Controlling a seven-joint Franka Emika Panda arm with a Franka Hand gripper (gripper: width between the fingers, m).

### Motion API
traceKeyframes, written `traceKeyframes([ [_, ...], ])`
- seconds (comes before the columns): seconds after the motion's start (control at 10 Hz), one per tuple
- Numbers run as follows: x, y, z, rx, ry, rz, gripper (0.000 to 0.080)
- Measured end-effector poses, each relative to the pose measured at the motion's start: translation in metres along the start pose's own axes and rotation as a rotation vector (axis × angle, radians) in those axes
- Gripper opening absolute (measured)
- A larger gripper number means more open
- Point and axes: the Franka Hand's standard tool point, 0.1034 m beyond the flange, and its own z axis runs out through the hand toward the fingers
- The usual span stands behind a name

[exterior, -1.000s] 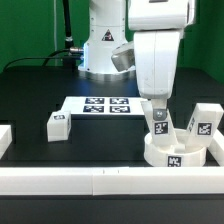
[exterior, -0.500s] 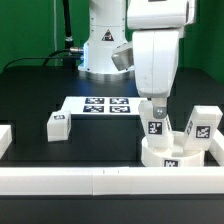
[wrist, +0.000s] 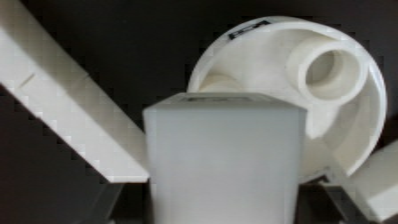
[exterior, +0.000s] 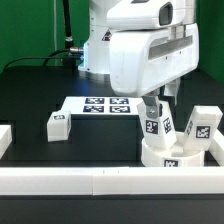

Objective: Assemble stool

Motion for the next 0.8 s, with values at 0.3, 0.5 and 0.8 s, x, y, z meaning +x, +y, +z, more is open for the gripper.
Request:
traceKeyframes([
  [0.3, 0.002, -0.002, 0.0, 0.003, 0.009, 0.258, 0.0339],
  [0.5, 0.002, -0.002, 0.0, 0.005, 0.01, 0.403, 0.0339],
  [0.8, 0.012, -0.012, 0.001, 0.016, 0.019, 0.762, 0.0339],
])
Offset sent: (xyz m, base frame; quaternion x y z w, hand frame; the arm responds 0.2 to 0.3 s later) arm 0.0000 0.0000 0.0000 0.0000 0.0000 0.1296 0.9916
